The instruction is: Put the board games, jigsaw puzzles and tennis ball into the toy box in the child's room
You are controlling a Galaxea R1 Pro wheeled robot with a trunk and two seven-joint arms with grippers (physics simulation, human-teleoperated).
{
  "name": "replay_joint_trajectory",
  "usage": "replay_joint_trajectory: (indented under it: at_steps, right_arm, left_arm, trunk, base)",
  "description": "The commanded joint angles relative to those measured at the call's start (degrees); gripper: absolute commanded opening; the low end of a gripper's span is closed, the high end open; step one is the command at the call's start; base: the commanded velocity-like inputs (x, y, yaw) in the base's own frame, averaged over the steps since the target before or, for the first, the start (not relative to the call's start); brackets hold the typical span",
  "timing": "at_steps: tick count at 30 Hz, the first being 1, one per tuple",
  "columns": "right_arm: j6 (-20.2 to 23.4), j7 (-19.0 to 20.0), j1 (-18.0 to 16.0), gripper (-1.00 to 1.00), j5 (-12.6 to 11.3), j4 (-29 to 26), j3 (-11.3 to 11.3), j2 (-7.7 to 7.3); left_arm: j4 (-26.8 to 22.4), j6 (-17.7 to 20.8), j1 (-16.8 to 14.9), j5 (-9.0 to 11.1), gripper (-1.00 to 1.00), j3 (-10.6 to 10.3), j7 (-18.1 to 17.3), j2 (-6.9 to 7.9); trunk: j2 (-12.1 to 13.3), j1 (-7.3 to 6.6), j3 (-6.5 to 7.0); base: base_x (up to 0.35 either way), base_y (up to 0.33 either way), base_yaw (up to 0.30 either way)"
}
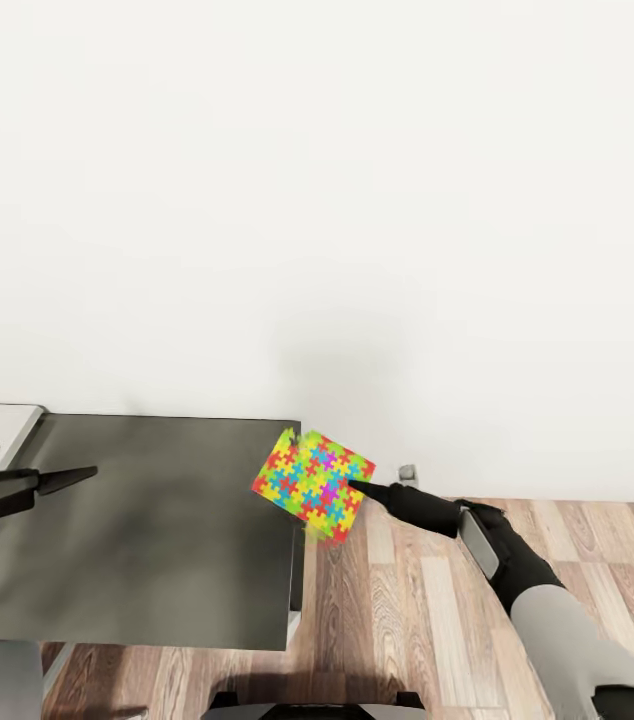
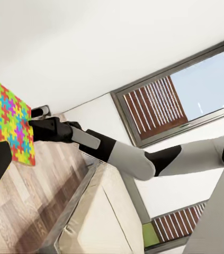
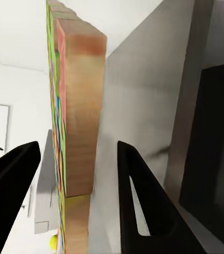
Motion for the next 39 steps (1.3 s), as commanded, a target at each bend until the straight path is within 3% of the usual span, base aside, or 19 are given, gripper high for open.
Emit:
replay_joint_trajectory:
  at_steps: [1,4,8,9,12,16,21,39]
  right_arm:
    - [0.42,0.8,0.07,-1.0,-0.65,0.01,-0.38,-0.61]
    - [0.29,3.58,1.64,-1.0,-1.7,0.07,-2.03,-2.77]
    - [-1.07,7.5,7.31,-1.0,-2.84,0.07,-5.24,-7.01]
    - [-1.5,8.25,8.13,-1.0,-2.96,0.07,-5.77,-7.46]
    - [-1.53,8.24,7.98,-1.0,-2.71,0.51,-4.87,-6.46]
    - [-1.55,8.23,8.0,-1.0,-2.71,0.53,-4.85,-5.8]
    - [-1.61,6.89,9.43,-1.0,-2.76,1.03,-4.98,-6.37]
    - [-1.73,6.01,9.83,-1.0,-3.23,1.12,-5.11,-6.83]
  left_arm:
    - [-0.01,0.61,0.01,-0.03,1.0,-0.02,-0.21,0.01]
    - [-0.03,0.57,0.27,-0.04,1.0,-0.04,-0.21,0.01]
    - [-0.03,0.55,0.62,-0.05,1.0,-0.77,-0.21,-0.11]
    - [-0.04,0.55,0.64,-0.05,1.0,-0.93,-0.21,-0.11]
    - [0.94,0.61,1.63,0.65,1.0,-1.76,-0.21,-1.03]
    - [1.55,0.61,2.72,0.63,1.0,-1.79,-0.21,-1.16]
    - [3.16,0.61,4.32,0.46,1.0,-1.85,-0.21,-2.28]
    - [5.5,0.61,4.71,0.46,1.0,-1.88,-0.21,-2.45]
  trunk:
    - [-0.09,0.03,-0.08]
    - [-0.09,0.03,-0.08]
    - [-0.09,0.03,-0.08]
    - [-0.09,0.03,-0.08]
    - [-0.09,0.03,-0.08]
    - [-0.09,0.03,-0.08]
    - [-0.09,0.03,-0.08]
    - [-0.09,0.03,-0.08]
  base:
    - [0.0,0.0,0.0]
    - [0.0,0.0,0.0]
    - [0.0,0.0,0.0]
    - [0.0,0.0,0.0]
    - [0.0,0.0,0.0]
    - [0.0,0.0,0.0]
    - [0.0,0.0,0.0]
    - [0.0,0.0,0.0]
